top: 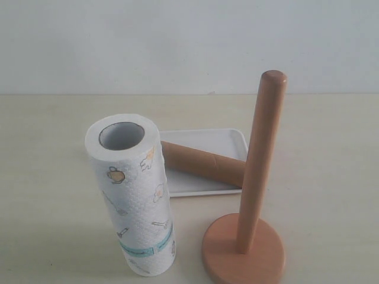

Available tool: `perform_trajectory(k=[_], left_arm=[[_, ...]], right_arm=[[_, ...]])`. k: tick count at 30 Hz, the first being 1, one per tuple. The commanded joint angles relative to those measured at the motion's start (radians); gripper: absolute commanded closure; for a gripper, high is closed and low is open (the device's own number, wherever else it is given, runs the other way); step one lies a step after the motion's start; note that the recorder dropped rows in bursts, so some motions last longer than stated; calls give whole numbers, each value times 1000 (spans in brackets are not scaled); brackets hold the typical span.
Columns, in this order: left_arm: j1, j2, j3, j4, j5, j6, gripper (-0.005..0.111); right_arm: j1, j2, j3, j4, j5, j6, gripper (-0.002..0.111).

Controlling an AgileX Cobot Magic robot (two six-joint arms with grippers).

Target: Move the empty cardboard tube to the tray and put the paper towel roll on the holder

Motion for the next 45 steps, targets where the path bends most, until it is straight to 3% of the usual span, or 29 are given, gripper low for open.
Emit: perform_trajectory(k=[1,3,8,13,16,22,32,35,39,42,45], left_arm=[[2,-3,0,17,6,-96,103],[2,-3,0,83,9,-149,103],[2,95,0,412,-20,-403,103],[2,327,0,729,-168,-607,103],[2,431,0,735,-200,-609,103],[2,489,0,724,-432,-592,103],[2,492,2,739,-390,-601,103],[2,492,3,790,-329,-678,103],[2,492,3,948,-351,-874,102],[2,492,3,1066,-386,-995,89],[2,492,3,1104,-402,-1061,61]], right_arm=[[-3,-5,-1,2,-4,1,108],[-3,-5,-1,2,-4,1,108],[-3,-5,-1,2,-4,1,108],[-3,-5,-1,2,-4,1,108],[-3,-5,-1,2,-4,1,108],[-3,-5,-1,2,-4,1,108],[-3,-5,-1,2,-4,1,108],[-3,-5,-1,2,-4,1,108],[-3,-5,-1,2,-4,1,108],[-3,-5,-1,2,-4,1,108],[-3,-5,-1,2,-4,1,108]])
